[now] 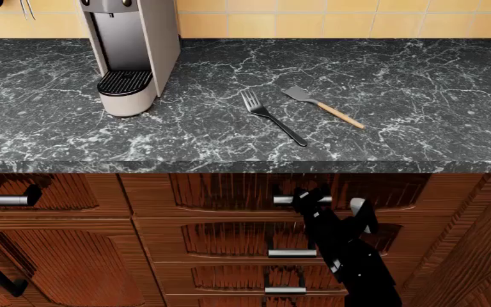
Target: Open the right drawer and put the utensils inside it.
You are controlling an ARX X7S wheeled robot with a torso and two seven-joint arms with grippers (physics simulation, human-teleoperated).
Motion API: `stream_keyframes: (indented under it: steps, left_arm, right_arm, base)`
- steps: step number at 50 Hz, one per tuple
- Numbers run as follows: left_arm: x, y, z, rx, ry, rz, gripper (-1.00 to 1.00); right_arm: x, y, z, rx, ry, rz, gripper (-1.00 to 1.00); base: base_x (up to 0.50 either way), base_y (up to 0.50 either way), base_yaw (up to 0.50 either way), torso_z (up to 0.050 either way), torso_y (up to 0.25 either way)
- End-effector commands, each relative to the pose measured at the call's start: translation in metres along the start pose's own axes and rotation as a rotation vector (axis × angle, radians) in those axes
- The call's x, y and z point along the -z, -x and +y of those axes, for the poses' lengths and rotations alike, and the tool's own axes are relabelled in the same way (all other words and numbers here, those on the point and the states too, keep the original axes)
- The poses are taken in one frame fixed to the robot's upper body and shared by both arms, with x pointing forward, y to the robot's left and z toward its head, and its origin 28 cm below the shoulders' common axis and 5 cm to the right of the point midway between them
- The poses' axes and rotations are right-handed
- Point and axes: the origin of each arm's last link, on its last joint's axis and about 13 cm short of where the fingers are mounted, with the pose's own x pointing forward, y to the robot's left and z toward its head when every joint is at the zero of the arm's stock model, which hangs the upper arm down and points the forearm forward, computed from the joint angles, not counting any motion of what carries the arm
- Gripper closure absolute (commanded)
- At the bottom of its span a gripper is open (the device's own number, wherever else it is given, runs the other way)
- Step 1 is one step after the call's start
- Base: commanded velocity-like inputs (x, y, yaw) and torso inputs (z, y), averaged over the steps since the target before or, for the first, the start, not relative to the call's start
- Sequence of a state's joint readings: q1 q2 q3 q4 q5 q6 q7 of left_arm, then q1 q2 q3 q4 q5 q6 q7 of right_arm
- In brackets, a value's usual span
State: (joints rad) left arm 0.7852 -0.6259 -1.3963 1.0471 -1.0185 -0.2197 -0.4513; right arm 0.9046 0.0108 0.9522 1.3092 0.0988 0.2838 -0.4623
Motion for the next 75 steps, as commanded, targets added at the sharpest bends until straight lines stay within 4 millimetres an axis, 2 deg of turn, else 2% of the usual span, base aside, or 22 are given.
stream_keyframes:
  steps: [1,6,10,15,19,28,36,40,44,45,49,56,75]
  left_arm:
    - [-0.002,-0.001,0.001,0.000,0.009,-0.005,-1.00]
    - [-0.004,-0.002,0.001,0.002,0.012,-0.009,-1.00]
    - [-0.003,-0.003,-0.001,0.006,0.011,-0.008,-1.00]
    - [-0.003,-0.007,-0.002,0.012,0.005,-0.006,-1.00]
    - [-0.005,-0.010,-0.003,0.017,-0.001,-0.008,-1.00]
    - [-0.010,-0.014,-0.002,0.017,-0.006,-0.013,-1.00]
    - [-0.016,-0.016,0.000,0.012,0.002,-0.019,-1.00]
    - [-0.022,-0.015,0.005,0.004,0.008,-0.028,-1.00]
    - [-0.022,-0.015,0.004,0.003,0.013,-0.030,-1.00]
    - [-0.022,-0.016,0.003,0.003,0.013,-0.030,-1.00]
    - [-0.022,-0.015,0.004,0.001,0.013,-0.030,-1.00]
    - [-0.024,-0.015,0.006,-0.002,0.012,-0.033,-1.00]
    - [-0.026,-0.014,0.008,-0.006,0.008,-0.038,-1.00]
  right_arm:
    - [-0.010,0.005,-0.009,-0.015,0.151,0.030,1.00]
    - [-0.016,0.019,-0.023,-0.017,0.257,0.061,1.00]
    - [-0.017,0.050,-0.033,-0.038,0.261,0.054,1.00]
    - [-0.014,0.080,-0.054,-0.077,0.213,0.021,1.00]
    - [-0.008,0.100,-0.066,-0.131,0.104,-0.023,1.00]
    - [0.018,0.152,-0.079,-0.310,-0.007,0.046,1.00]
    - [0.038,0.199,-0.098,-0.335,-0.069,0.069,1.00]
    - [0.055,0.224,-0.107,-0.330,-0.079,0.172,1.00]
    - [0.067,0.238,-0.122,-0.290,-0.083,0.238,1.00]
    - [0.068,0.239,-0.127,-0.266,-0.100,0.252,-1.00]
    - [0.072,0.239,-0.137,-0.217,-0.178,0.355,-1.00]
    - [0.074,0.237,-0.138,-0.183,-0.247,0.548,-1.00]
    - [0.072,0.240,-0.129,-0.231,-0.190,0.664,-1.00]
  base:
    - [0.00,0.00,0.00,0.000,0.000]
    - [0.00,0.00,0.00,0.000,0.000]
    - [-0.01,0.00,0.00,0.000,0.000]
    - [0.00,0.00,-0.01,0.000,0.000]
    - [0.00,0.00,-0.01,0.000,0.000]
    - [0.00,0.00,-0.01,0.000,0.000]
    - [0.00,0.00,-0.01,0.000,0.000]
    - [0.00,0.00,0.00,0.000,0.000]
    - [0.00,0.00,0.00,0.000,0.000]
    - [0.00,0.00,0.00,0.000,0.000]
    - [0.00,0.00,0.00,0.000,0.000]
    - [0.00,0.00,0.00,-0.002,0.000]
    - [0.00,0.00,0.00,-0.001,0.000]
